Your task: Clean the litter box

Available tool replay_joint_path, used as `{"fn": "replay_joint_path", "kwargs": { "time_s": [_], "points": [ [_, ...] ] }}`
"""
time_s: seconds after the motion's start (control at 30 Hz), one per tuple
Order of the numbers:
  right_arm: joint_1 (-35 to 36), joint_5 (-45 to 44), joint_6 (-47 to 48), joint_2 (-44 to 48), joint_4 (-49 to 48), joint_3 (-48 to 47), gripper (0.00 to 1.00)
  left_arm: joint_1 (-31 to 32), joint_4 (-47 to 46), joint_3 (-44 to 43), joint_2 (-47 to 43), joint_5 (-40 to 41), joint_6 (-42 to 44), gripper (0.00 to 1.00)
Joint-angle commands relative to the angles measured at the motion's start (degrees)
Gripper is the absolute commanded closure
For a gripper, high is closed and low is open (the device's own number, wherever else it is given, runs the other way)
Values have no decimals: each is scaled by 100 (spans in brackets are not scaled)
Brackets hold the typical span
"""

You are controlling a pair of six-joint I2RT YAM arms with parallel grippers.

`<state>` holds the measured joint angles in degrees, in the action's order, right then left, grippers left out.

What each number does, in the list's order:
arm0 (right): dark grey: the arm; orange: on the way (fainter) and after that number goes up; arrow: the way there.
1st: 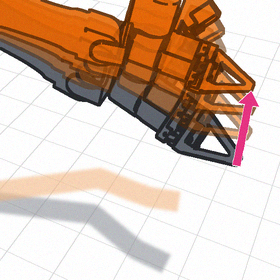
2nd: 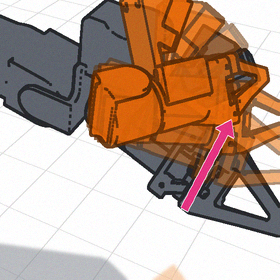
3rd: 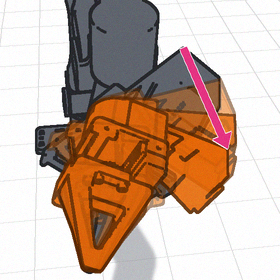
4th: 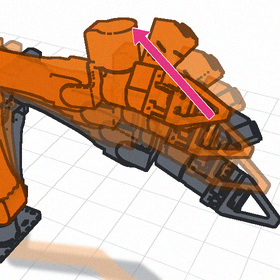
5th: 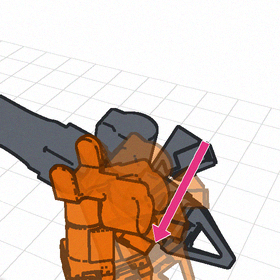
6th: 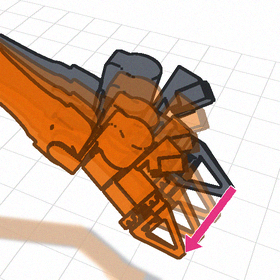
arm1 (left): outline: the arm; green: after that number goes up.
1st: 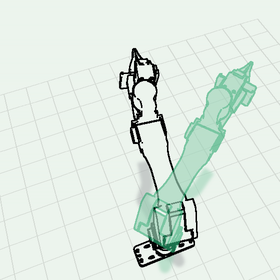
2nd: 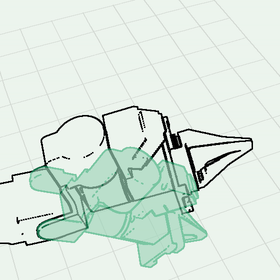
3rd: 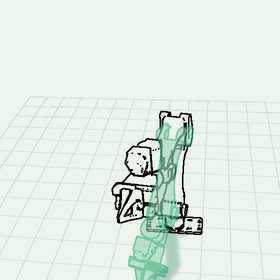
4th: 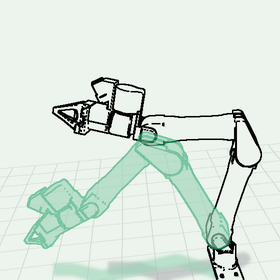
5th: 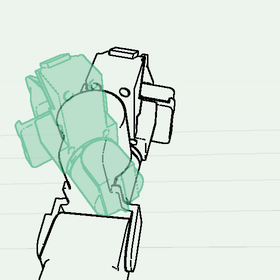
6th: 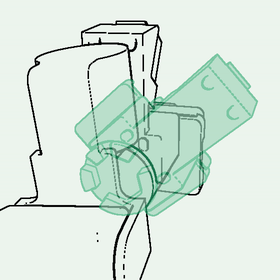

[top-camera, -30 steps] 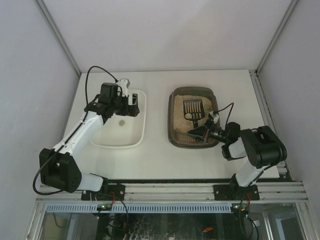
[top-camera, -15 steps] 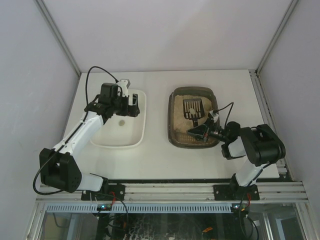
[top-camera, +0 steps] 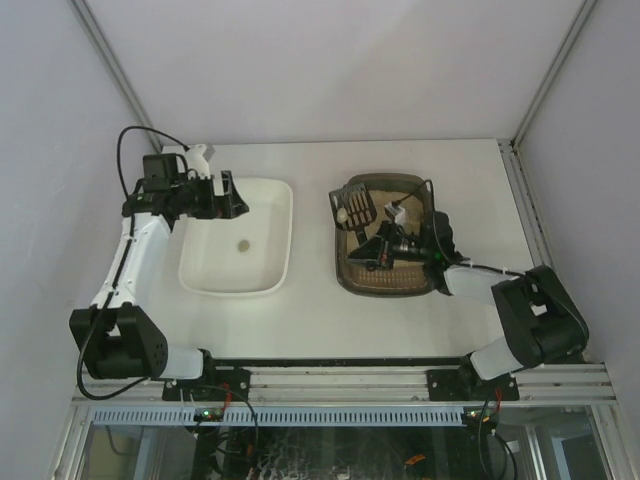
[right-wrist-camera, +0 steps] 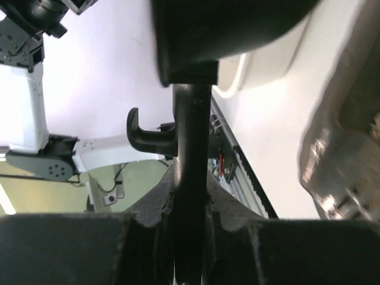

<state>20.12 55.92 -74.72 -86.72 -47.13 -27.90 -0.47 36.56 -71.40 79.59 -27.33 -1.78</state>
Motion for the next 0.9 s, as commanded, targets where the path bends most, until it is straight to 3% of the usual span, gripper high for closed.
{"fn": "replay_joint_path", "kwargs": {
  "time_s": [0.0,0.13,0.43,0.57,0.87],
  "points": [
    [620,-963,2193,500,3776,-1469,100,-529,99,-151,-352,-181,84,0],
    [1430,-2390,3357,-80,6407,-3433,100,-1404,-78,0,-527,-132,-230,0],
    [3219,-5097,4615,-2449,9674,-7181,100,-2289,11,316,-414,53,-418,0],
    [3692,-6811,4829,-2832,10436,-7791,100,-2454,-195,667,-637,91,-430,0],
    [4094,-7507,5348,-2643,10235,-7642,100,-2445,-603,1291,-1015,169,-578,0]
  ]
}}
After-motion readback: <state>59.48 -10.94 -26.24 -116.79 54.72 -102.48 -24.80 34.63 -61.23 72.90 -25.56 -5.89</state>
